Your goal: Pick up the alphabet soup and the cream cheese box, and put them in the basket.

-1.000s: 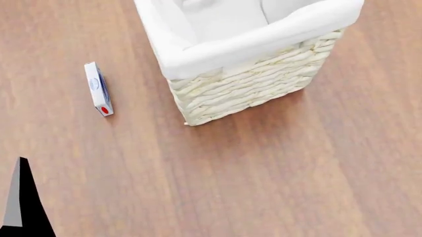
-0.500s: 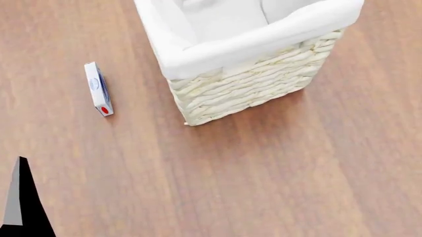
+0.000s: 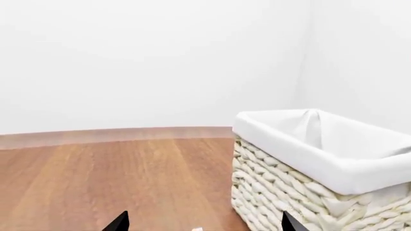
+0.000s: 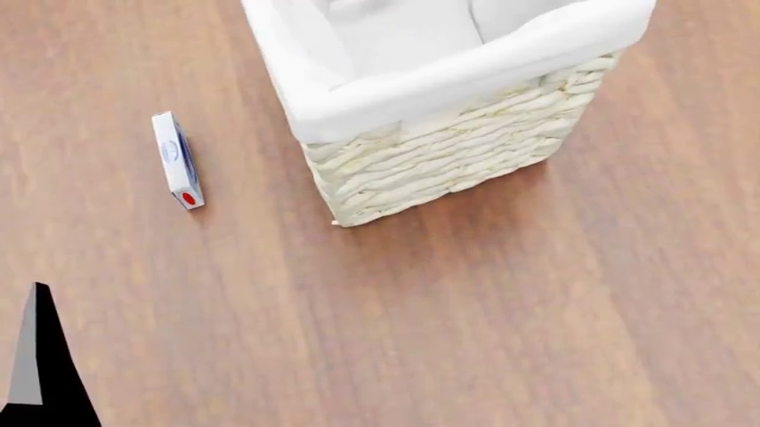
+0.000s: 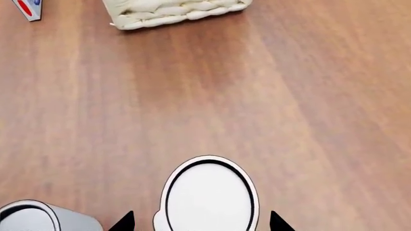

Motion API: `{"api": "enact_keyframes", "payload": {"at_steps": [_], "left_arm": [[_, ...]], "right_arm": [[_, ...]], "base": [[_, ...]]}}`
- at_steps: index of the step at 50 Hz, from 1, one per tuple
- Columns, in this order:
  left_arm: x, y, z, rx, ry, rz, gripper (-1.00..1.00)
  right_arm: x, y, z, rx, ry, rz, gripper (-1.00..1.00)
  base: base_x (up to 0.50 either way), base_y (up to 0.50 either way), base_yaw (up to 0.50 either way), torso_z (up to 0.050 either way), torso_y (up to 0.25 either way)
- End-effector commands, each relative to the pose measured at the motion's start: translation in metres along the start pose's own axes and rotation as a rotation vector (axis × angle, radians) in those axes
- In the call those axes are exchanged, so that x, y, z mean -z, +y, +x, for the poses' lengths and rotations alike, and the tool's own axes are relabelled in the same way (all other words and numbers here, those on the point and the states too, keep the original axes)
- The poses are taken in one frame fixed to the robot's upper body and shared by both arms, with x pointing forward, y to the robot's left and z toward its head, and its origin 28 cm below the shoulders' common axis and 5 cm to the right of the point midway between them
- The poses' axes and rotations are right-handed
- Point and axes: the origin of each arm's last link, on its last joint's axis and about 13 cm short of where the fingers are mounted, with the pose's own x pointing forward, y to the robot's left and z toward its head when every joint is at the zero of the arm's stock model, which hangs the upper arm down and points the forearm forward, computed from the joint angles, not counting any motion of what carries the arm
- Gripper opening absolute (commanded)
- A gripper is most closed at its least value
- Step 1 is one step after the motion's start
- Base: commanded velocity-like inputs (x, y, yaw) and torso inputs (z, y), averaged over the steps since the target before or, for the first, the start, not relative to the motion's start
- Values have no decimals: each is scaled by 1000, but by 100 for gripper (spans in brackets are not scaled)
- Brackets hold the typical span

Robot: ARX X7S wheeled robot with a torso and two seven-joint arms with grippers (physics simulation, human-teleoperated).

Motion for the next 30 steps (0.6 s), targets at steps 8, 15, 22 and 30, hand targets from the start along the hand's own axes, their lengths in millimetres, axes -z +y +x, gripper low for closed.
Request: {"api": "enact_keyframes", "payload": {"at_steps": [8,15,22,30], "left_arm": [[2,0,1,-4,5,6,100],[3,1,1,-8,6,14,100],[3,1,0,-10,6,16,100],[3,1,1,-10,6,21,100]], "right_arm": [[5,0,5,-4,14,8,100],[10,0,9,-12,19,8,100],[16,-1,13,-11,25,4,100],[17,-2,16,-9,27,-1,100]], "base": [[0,0,0,0,0],[0,0,0,0,0],[0,0,0,0,0],[0,0,0,0,0]]}}
